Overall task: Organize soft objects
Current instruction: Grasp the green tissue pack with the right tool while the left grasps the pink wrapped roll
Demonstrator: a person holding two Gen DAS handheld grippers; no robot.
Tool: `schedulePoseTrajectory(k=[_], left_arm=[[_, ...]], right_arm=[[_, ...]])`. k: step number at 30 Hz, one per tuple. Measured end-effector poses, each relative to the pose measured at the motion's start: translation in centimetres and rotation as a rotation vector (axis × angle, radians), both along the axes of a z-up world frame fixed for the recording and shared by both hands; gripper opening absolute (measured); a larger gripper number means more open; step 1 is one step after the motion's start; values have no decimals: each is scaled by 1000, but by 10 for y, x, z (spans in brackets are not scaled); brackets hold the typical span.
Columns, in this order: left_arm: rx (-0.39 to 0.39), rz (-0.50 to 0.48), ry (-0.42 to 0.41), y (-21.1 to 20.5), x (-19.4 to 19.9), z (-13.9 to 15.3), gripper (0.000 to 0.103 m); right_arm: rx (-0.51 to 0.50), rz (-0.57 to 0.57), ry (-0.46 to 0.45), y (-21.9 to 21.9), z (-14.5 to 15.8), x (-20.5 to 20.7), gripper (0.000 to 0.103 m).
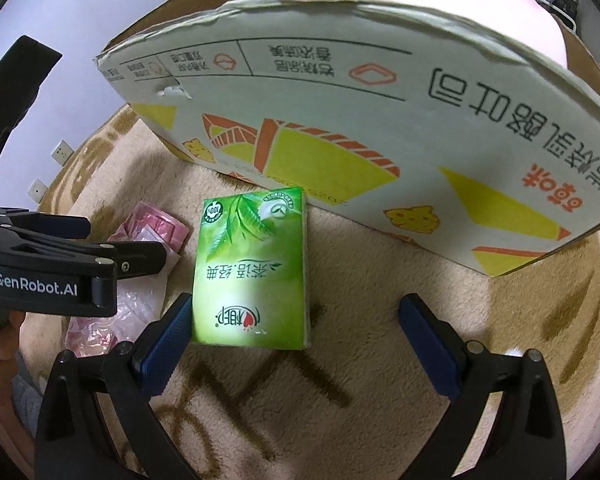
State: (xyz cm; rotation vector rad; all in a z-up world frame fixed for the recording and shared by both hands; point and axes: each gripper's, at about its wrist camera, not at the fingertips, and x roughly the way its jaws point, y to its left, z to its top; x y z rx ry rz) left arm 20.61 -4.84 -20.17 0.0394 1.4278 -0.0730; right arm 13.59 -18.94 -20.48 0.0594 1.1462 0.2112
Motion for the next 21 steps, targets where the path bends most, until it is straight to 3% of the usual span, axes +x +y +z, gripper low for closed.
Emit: schedulePoseTrajectory(k=[16,21], left_arm=[[-17,17,-6,7,1,-15,100],[-21,17,-8,11,0,-16,94]], right_arm=[[-39,-10,1,2,0,0,103],[-59,7,-16,8,3,-3,97]])
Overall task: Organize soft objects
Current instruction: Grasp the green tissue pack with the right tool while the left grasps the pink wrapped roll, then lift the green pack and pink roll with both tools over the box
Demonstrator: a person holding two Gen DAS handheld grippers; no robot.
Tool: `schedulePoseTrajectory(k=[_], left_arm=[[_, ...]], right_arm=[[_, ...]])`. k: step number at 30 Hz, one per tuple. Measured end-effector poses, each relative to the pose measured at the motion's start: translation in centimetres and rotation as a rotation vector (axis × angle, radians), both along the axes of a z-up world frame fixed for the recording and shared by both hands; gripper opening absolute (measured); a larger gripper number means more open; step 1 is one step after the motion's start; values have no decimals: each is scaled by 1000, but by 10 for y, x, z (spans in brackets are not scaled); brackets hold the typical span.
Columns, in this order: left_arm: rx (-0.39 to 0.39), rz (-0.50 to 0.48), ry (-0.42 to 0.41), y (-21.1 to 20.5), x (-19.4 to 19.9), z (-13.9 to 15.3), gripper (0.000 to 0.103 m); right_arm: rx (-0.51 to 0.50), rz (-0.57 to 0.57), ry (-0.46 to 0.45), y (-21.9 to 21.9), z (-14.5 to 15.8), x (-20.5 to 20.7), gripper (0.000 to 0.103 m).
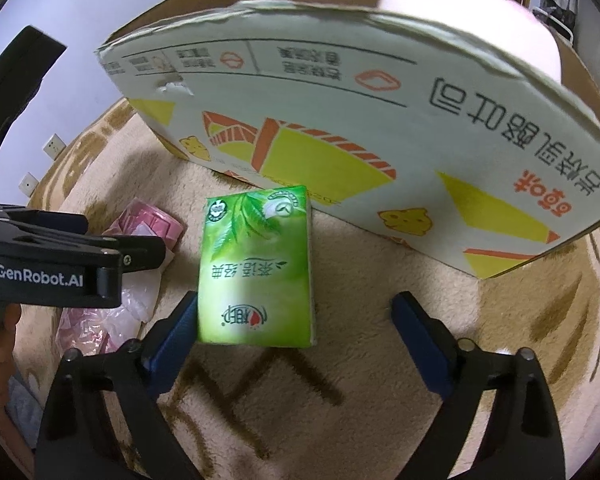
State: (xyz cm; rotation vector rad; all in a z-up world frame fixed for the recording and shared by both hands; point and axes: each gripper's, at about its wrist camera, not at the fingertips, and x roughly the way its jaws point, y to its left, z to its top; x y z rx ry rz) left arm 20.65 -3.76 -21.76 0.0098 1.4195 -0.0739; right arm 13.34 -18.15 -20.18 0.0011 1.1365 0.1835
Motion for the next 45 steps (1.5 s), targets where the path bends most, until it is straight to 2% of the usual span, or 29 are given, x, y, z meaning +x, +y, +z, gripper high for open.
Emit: schedulePoseTrajectory(k=[5,7,10,19,26,27,29,33,40,42,45], left_arm=[[-23,-19,-2,0,-10,6,80],[-34,-28,3,-2,-12,6,79],[-38,-39,6,-2,-15,4,78],[9,-86,11,-18,-21,-8,77],[27,-85,-8,-14,-18,-7,59],[29,-88,-12,-12,-17,-8,57],[30,-99,-25,-14,-21,-6,41],[21,-119,-46,-12,-29,-3,38],[4,-150,-97,-14,-41,19,18],[-9,-147,-110,-12,-46,23,17],[21,-153,-136,-12,-55,32,16]], right_arm=[[-17,18,-11,5,2,-2,90],[-19,25,-13,6,2,-2,87],[-14,45,-13,9,3,-3,77],[-58,62,-12,20,-5,-1,74],[-76,80,-31,24,-4,-6,57],[-73,79,-31,23,-3,-5,57],[-53,67,-26,20,-2,-5,57],[-12,28,-23,11,3,-8,57],[7,-24,-59,-5,21,-21,56],[15,-33,-70,-8,26,-24,56],[21,-51,-82,-12,34,-33,56]])
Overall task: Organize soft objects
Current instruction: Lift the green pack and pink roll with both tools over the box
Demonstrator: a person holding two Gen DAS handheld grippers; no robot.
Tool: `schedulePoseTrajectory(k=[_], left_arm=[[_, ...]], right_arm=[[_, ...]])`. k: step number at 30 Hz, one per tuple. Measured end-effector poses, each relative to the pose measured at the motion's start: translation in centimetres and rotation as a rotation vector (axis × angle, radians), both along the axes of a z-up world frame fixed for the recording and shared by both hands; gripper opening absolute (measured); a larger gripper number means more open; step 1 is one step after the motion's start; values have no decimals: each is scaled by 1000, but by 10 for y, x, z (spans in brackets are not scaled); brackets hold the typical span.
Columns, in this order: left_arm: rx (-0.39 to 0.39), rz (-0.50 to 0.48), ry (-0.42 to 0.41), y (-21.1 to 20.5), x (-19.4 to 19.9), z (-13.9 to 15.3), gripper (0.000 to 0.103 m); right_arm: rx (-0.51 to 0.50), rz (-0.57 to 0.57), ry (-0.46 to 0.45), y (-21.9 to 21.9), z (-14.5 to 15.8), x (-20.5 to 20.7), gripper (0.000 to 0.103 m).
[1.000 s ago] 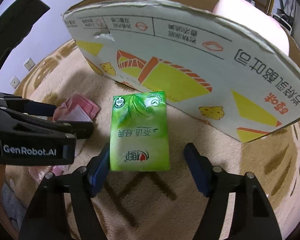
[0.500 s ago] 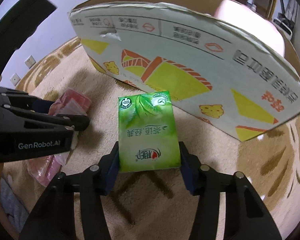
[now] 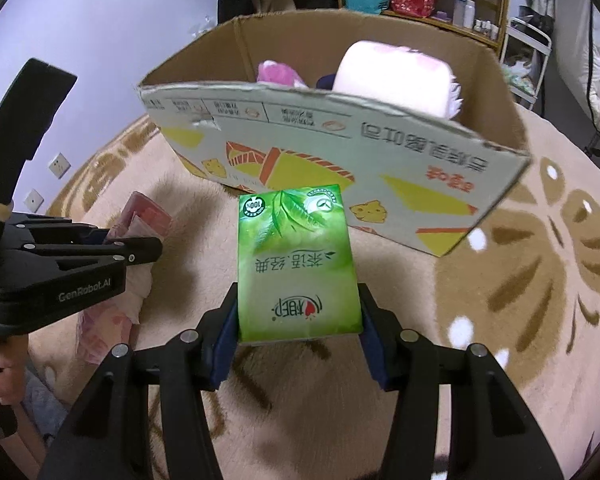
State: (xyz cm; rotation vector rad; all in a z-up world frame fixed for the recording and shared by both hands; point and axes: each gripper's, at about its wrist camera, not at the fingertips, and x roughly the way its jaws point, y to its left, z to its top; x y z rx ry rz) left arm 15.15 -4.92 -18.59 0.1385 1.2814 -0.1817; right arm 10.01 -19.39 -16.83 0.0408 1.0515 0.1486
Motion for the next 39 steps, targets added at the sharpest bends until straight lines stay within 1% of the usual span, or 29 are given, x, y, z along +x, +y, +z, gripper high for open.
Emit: schedulePoseTrajectory(k=[4,9,12,17,20,22,24,27,30,32,35,39], left_arm=[[-11,-14,-56,2,-13,17,16],[19,-34,-131,-6,-33,40,16],[14,-34,-155,-11,-35,51,16],[18,-42,-241,-15,-43,78,16],[4,-49,-295,-13,-46,94,16],[-19,-56,-329,-14,-50,107,16],[-23,-64,-368,-13,-50,116,16],[-34,-83,-438,-19,-53,139,16],[-35,-99,-491,-23,-49,155,16],[-42,-105,-510,-24,-44,164,16],[-64,-110,-519,-26,-29,174,16],[-86,-108,-519,-28,-6,180,16]], right_arm=[[-3,-13,-16,-2,8,-6,56],[17,-25,-56,-5,22,-16,56],[26,-33,-80,-7,33,-24,56],[22,-33,-133,-10,54,-38,56],[11,-33,-172,-9,67,-43,56],[9,-37,-199,-10,76,-44,56],[14,-48,-228,-14,87,-45,56],[33,-69,-274,-20,100,-42,56],[46,-81,-307,-25,110,-37,56],[51,-85,-324,-28,115,-34,56],[58,-88,-335,-32,119,-26,56],[59,-95,-330,-38,119,-11,56]])
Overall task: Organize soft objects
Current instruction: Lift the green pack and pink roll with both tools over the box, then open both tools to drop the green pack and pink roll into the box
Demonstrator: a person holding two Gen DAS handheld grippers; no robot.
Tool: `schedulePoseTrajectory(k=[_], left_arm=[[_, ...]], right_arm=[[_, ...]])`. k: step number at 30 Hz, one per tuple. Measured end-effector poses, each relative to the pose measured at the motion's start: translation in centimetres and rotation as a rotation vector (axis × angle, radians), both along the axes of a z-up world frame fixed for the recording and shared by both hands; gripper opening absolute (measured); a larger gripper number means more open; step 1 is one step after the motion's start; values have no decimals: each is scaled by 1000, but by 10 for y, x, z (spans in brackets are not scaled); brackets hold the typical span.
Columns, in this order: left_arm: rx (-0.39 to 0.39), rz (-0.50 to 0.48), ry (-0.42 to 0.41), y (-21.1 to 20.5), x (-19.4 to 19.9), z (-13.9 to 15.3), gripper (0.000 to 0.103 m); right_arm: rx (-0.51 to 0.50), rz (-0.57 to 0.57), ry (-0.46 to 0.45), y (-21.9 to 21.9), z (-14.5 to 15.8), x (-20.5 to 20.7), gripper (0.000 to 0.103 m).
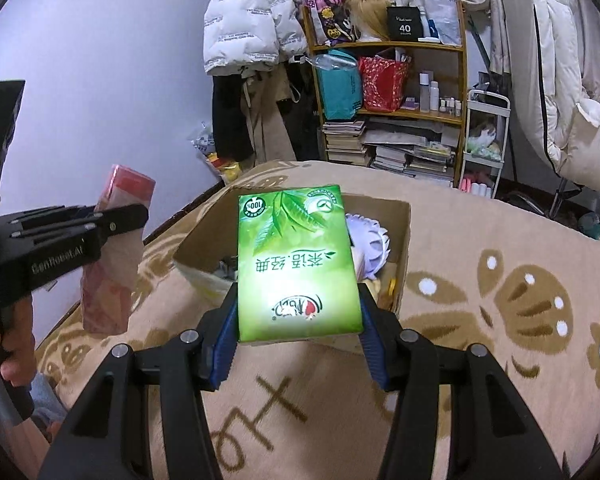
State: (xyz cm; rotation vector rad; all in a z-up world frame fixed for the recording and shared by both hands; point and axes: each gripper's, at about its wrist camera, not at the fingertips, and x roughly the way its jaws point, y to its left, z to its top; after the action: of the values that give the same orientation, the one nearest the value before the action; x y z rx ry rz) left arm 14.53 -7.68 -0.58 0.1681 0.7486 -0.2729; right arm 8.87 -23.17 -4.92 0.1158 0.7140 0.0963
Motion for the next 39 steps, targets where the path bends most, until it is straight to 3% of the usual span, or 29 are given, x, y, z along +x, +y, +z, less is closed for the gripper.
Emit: schedulePoseTrajectory(k=[12,22,35,39], left_arm=[[-31,28,-12,-1,63,4,16],[-92,5,59,-16,100,-12,17],[-22,32,153,-29,112,-43,24],[-4,58,141,-23,103,-39,29]], right_arm=[[-8,-9,34,-13,-11,52,56],[0,-2,67,-19,-20,81,57],[4,33,79,-19,-21,96,58],[34,8,68,-25,-14,92,71]])
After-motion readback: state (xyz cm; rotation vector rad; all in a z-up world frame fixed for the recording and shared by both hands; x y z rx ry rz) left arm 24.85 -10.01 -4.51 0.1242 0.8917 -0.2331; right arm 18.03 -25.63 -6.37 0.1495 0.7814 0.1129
